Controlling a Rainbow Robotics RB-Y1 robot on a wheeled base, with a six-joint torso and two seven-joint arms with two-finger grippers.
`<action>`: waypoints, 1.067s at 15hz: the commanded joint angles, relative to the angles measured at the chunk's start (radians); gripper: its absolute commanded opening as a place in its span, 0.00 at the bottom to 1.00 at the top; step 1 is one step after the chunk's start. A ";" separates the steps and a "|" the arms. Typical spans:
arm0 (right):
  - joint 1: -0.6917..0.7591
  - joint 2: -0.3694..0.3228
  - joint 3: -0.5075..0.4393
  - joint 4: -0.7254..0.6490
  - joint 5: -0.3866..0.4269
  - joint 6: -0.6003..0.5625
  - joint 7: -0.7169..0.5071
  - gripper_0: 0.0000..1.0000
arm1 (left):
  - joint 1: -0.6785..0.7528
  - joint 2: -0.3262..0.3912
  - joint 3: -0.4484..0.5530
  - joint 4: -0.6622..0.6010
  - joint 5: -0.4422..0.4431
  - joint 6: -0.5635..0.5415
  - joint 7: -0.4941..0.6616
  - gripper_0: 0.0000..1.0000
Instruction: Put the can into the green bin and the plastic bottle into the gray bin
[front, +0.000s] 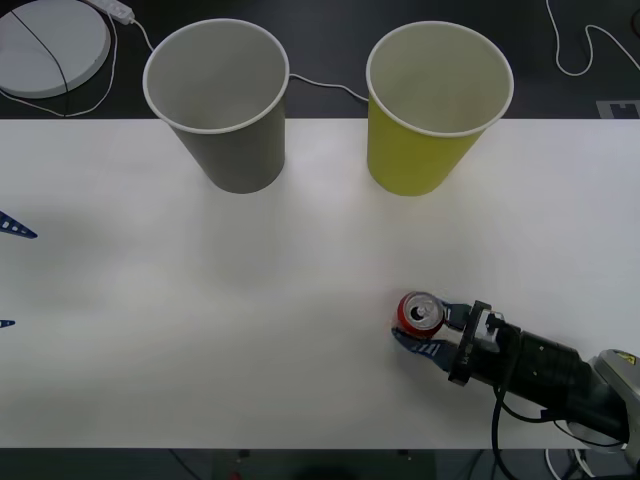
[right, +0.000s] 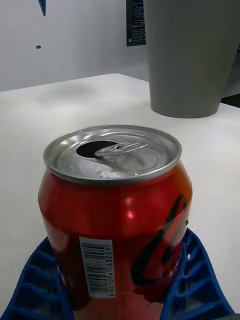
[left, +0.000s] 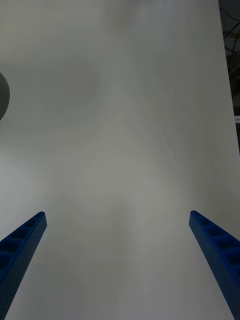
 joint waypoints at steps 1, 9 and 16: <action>0.000 0.000 0.000 0.000 0.000 0.000 0.000 0.00 | 0.000 0.000 0.000 0.000 0.000 0.000 0.000 1.00; 0.034 -0.091 0.000 -0.132 0.035 -0.017 -0.142 0.00 | 0.000 0.000 0.000 0.000 0.000 0.000 0.000 1.00; 0.206 -0.272 -0.095 -0.591 0.236 0.112 -0.550 0.00 | 0.000 0.000 0.000 0.000 0.000 0.000 0.000 1.00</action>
